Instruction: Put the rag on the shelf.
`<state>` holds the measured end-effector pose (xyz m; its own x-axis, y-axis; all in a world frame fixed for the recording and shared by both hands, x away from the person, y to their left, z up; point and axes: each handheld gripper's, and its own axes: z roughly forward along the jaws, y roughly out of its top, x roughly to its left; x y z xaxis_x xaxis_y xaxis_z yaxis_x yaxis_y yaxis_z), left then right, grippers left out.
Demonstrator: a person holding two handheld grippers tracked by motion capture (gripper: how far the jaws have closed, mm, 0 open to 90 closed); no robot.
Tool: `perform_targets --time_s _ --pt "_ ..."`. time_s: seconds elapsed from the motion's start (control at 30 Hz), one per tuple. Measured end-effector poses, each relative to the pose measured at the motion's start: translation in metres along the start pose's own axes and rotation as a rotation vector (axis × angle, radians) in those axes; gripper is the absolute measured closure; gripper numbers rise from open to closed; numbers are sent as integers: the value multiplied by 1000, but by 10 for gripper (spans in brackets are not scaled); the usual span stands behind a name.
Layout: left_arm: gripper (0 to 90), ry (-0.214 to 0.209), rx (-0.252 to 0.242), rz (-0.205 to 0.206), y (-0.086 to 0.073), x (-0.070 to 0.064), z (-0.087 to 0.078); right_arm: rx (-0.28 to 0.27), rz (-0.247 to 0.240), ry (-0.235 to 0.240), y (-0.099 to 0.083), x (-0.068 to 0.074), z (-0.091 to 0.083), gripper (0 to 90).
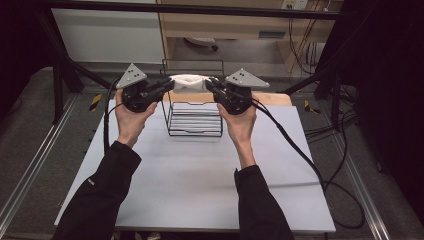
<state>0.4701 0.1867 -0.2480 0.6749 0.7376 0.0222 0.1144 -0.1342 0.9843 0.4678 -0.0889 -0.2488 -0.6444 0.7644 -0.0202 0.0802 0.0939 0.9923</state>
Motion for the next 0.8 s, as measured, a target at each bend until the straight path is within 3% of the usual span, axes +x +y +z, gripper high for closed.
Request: perform_targets --time_s 0.3,0.47,0.6,0.8 --pt "772 4 -3 -19 21 2 -11 1 -8 5 -2 1 -1 822" --pt "821 11 15 -37 32 4 -7 6 -11 5 -4 1 -1 821" --pt "896 -3 71 -56 30 4 2 9 -15 4 -5 1 -2 821" --pt "898 -39 129 -61 16 -1 8 15 -25 4 -6 2 -2 817"
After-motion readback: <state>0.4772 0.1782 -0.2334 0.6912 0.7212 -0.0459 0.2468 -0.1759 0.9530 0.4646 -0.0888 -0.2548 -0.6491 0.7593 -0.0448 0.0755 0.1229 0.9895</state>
